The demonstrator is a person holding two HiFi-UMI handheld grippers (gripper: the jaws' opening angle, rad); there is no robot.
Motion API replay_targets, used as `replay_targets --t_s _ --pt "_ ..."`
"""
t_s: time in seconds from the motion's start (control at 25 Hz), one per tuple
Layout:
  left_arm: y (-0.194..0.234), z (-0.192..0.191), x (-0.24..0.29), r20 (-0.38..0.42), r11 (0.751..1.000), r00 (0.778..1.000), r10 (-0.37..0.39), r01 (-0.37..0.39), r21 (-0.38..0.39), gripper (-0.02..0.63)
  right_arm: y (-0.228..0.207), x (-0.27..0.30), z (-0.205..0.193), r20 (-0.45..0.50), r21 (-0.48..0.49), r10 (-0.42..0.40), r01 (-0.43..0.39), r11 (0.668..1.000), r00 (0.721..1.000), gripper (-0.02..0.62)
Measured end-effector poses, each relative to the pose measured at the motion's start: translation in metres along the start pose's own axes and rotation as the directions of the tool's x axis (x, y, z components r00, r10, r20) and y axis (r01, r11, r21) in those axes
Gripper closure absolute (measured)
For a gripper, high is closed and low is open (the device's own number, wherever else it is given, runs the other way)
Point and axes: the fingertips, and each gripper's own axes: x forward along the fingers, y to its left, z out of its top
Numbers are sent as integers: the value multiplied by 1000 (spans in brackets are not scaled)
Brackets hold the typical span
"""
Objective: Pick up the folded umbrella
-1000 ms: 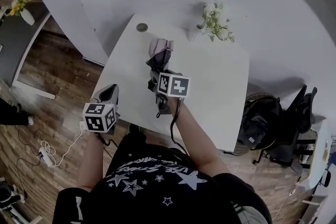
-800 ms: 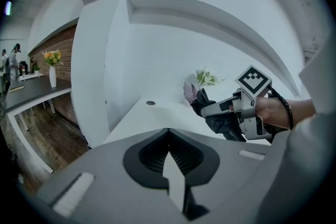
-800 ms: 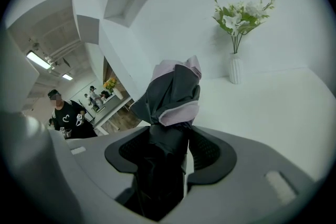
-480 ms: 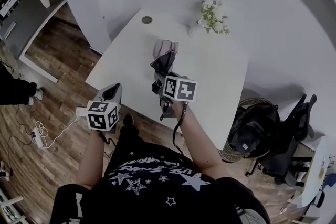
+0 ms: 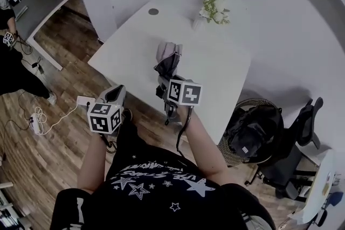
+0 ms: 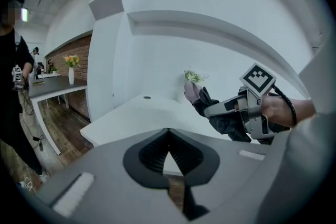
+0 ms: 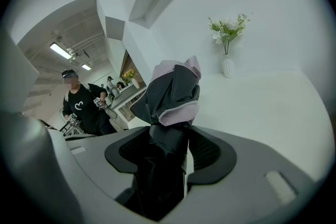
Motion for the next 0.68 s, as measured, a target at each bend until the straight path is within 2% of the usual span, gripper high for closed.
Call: replay_targets --t_s 0.28,0.68 --pt "-35 -28 -41 21 999 999 32 -32 -9 606 2 -42 -40 -10 -34 34 -34 999 999 348" --pt "-46 -22 -52 16 998 998 68 -68 9 606 -6 -57 -62 -61 -18 48 -49 999 997 348"
